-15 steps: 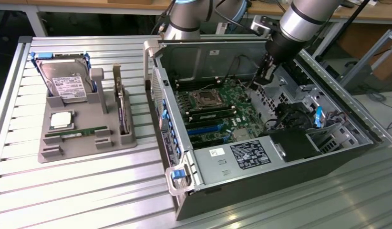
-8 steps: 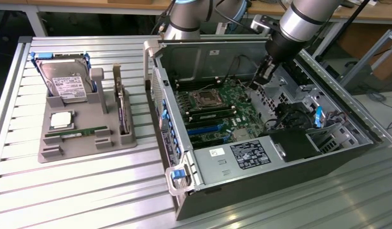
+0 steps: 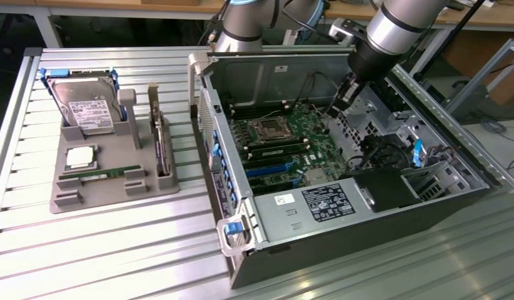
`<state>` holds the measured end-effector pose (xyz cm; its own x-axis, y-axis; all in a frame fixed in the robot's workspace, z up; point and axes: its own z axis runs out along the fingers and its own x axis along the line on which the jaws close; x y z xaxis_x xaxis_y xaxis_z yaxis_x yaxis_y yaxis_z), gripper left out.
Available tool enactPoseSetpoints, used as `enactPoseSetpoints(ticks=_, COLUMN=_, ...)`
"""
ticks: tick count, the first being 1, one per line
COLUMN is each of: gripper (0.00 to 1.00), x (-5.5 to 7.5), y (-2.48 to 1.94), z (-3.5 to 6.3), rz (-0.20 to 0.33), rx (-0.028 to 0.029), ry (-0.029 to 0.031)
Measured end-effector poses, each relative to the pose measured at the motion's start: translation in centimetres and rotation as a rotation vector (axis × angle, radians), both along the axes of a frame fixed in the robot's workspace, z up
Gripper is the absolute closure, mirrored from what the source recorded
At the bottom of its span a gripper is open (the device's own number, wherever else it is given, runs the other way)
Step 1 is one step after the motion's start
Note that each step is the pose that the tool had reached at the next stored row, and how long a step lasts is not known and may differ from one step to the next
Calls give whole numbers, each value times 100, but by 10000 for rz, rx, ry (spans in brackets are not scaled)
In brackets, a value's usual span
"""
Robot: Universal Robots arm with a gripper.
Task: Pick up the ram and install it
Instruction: 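Press down the ram until it locks into place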
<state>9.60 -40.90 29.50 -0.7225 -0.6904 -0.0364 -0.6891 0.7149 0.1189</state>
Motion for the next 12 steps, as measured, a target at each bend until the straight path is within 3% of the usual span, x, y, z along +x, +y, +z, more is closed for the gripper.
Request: enactPoseSetpoints(ticks=12, gripper=90, x=0, y=0, z=-1, rz=-1048, rx=-88, ry=0)
